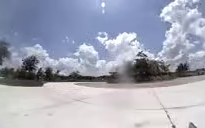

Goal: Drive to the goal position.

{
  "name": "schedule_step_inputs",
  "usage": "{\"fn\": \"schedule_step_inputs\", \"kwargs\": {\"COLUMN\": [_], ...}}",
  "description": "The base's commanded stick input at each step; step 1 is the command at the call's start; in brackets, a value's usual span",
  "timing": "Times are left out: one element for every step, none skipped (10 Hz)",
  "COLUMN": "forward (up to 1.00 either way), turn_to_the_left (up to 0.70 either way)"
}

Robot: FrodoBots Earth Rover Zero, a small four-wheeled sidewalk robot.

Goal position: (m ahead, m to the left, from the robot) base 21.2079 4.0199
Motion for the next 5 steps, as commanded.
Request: {"fn": "schedule_step_inputs", "kwargs": {"forward": [0.85,0.85,0.85,0.85,0.85], "turn_to_the_left": [-0.01,-0.01,-0.01,-0.01,-0.01]}}
